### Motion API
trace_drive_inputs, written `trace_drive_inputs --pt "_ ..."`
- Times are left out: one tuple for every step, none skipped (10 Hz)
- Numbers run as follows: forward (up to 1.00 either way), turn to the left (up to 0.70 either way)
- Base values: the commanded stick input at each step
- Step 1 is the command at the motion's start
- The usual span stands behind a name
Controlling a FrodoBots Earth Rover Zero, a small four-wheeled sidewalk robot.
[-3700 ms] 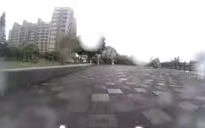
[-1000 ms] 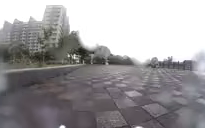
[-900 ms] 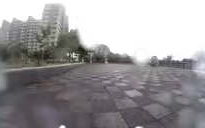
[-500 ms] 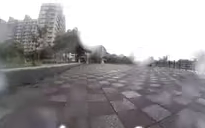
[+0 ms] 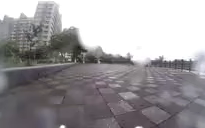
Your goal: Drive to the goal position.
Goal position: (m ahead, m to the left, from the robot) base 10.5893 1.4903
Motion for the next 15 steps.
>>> trace_drive_inputs --pt "1.00 0.00" --pt "1.00 0.00" --pt "0.46 0.00" --pt "0.00 0.00" --pt "0.00 0.00" --pt "0.00 0.00" --pt "0.00 0.00" --pt "0.00 0.00" --pt "0.00 0.00" --pt "0.43 0.00" --pt "1.00 0.00" --pt "1.00 0.00" --pt "1.00 0.00" --pt "1.00 0.00" --pt "1.00 0.00"
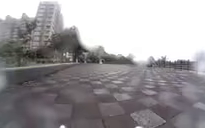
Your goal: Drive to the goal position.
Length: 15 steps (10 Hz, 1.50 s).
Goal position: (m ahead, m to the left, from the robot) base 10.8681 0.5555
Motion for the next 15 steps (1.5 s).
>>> trace_drive_inputs --pt "1.00 0.00" --pt "1.00 0.00" --pt "1.00 0.00" --pt "1.00 0.00" --pt "1.00 0.00" --pt "1.00 0.00" --pt "1.00 0.00" --pt "1.00 0.00" --pt "1.00 0.00" --pt "1.00 0.00" --pt "1.00 0.00" --pt "1.00 0.00" --pt "1.00 0.00" --pt "1.00 0.00" --pt "1.00 0.00"
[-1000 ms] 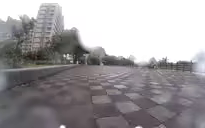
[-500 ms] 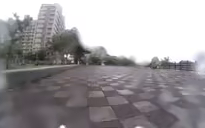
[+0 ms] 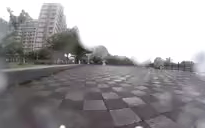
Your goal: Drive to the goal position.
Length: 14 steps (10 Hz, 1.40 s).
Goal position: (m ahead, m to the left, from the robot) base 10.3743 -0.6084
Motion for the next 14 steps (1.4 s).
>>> trace_drive_inputs --pt "1.00 0.00" --pt "1.00 0.00" --pt "1.00 0.00" --pt "1.00 0.00" --pt "1.00 0.00" --pt "1.00 0.00" --pt "1.00 0.00" --pt "1.00 0.00" --pt "1.00 0.00" --pt "1.00 0.00" --pt "1.00 0.00" --pt "1.00 0.00" --pt "1.00 0.00" --pt "1.00 0.00"
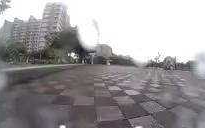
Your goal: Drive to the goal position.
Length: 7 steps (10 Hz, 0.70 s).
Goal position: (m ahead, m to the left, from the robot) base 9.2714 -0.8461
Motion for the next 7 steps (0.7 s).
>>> trace_drive_inputs --pt "1.00 0.00" --pt "1.00 0.00" --pt "1.00 0.00" --pt "1.00 0.00" --pt "1.00 0.00" --pt "1.00 0.00" --pt "1.00 0.00"
